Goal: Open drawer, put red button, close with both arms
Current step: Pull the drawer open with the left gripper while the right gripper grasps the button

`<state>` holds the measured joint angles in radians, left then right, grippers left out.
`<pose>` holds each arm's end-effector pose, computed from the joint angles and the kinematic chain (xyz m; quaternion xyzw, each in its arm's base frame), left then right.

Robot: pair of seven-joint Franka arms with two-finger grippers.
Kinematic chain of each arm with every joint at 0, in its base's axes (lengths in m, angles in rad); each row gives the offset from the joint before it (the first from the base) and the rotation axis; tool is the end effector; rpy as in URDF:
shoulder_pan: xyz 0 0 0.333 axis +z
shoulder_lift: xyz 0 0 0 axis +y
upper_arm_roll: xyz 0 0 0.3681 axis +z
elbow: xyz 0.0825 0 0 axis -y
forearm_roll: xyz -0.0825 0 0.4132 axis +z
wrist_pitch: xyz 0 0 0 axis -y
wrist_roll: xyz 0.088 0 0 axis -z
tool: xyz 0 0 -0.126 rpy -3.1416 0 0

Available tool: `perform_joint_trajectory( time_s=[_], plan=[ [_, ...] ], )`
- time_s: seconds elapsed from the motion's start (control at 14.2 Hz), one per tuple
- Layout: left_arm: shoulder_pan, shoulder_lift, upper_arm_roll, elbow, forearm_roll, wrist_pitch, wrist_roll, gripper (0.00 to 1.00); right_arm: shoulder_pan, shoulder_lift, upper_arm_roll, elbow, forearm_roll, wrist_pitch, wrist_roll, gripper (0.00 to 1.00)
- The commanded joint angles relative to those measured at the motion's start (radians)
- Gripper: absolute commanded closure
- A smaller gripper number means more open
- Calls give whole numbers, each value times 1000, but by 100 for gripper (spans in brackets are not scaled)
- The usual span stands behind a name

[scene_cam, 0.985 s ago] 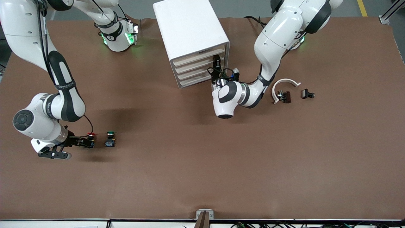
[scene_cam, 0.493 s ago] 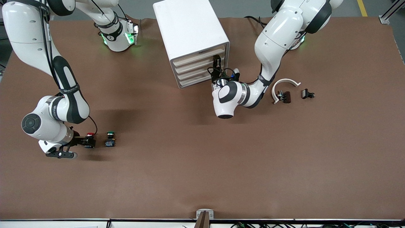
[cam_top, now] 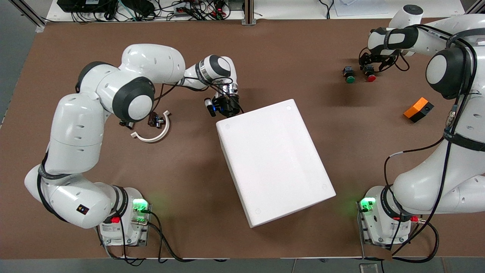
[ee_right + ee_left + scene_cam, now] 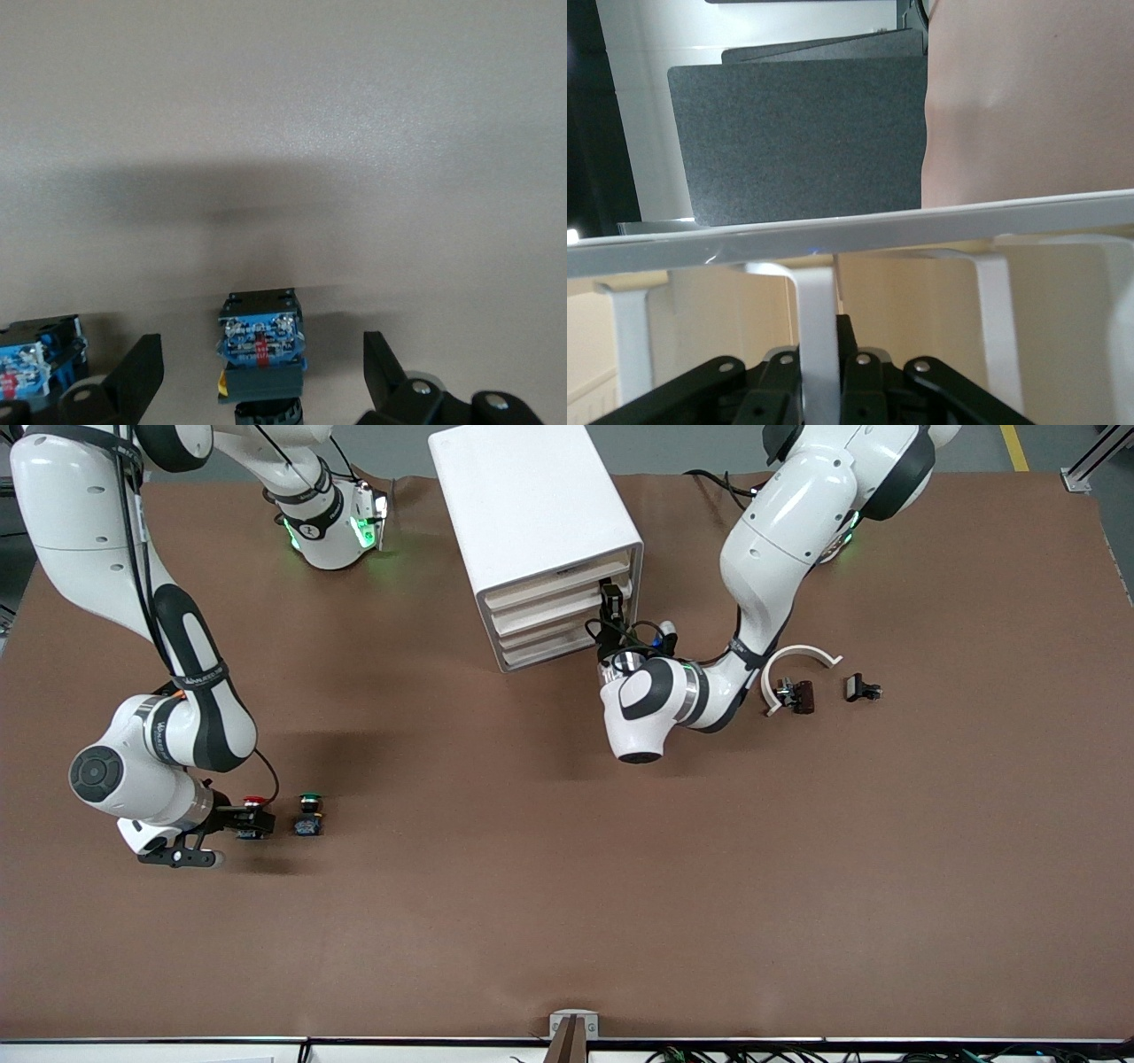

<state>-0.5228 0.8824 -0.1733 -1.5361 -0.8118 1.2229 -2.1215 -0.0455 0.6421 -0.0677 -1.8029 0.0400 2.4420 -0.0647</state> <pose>0.4249 -0.4740 0.1710 -0.4983 -0.5425 0.5246 0.4267 0.6987 -0.0752 0.1890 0.9994 -0.0328 -0.0012 0.0073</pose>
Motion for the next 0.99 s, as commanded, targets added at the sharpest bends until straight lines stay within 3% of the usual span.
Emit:
perform_joint_trajectory(
  time_s=[0.0, 0.63, 0.7, 0.77, 0.84, 0.91],
  plan=[
    [35, -2, 15, 22, 6, 21, 37, 89, 3, 5, 5, 4, 15, -3, 11, 0],
    [136, 3, 15, 82, 6, 69, 52, 85, 1, 13, 8, 4, 15, -5, 11, 0],
    [139, 1, 17, 88, 6, 70, 54, 85, 2, 13, 8, 2, 15, -5, 10, 17],
    [144, 3, 17, 93, 5, 73, 58, 83, 4, 13, 8, 2, 15, -6, 11, 60],
    [145, 1, 18, 94, 5, 76, 60, 82, 3, 13, 8, 2, 15, -8, 11, 86],
    [148, 1, 18, 96, 5, 81, 60, 80, 1, 13, 8, 2, 15, -6, 11, 100]
  ],
)
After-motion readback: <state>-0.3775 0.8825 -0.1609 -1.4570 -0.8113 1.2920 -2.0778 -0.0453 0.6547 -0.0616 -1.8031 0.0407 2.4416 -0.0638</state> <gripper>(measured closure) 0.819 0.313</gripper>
